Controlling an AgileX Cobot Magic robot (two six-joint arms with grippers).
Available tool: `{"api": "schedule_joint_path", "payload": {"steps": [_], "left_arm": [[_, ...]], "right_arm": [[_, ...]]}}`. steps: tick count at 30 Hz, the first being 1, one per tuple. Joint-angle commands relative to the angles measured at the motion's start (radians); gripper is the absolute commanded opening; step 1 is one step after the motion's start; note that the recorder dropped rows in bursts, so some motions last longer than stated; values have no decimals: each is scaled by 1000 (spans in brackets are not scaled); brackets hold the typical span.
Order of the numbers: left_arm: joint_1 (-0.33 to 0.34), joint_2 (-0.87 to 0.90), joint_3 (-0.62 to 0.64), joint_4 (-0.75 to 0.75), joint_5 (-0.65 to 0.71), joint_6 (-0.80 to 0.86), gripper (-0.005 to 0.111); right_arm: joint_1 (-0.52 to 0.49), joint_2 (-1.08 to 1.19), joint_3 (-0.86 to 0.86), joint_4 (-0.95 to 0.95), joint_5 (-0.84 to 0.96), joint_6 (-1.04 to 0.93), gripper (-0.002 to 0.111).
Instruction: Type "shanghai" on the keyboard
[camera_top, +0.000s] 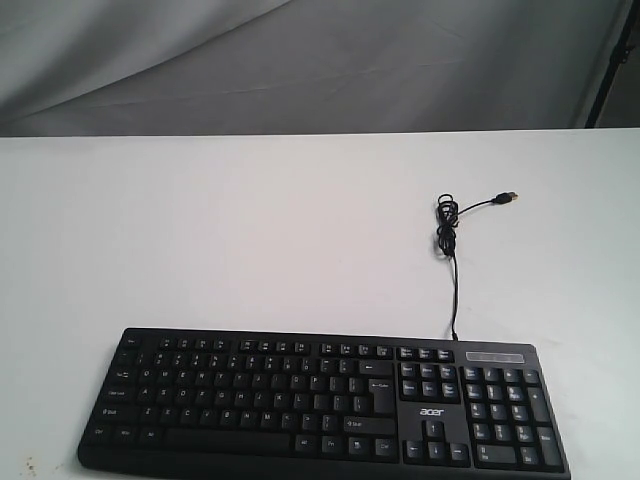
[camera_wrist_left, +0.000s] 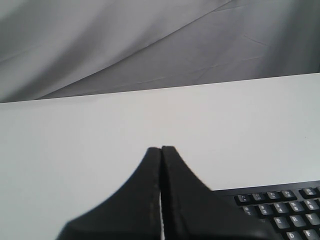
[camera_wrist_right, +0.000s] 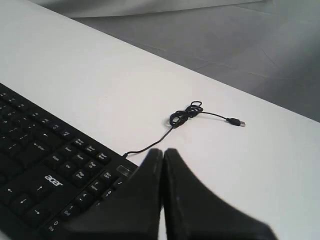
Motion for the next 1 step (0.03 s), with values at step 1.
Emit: {"api": "schedule_joint_path", "payload": {"steps": [1], "left_arm": [[-4, -3, 4, 0, -3, -3, 0]], "right_arm": [[-8, -6, 3, -9, 1, -3, 0]]}}
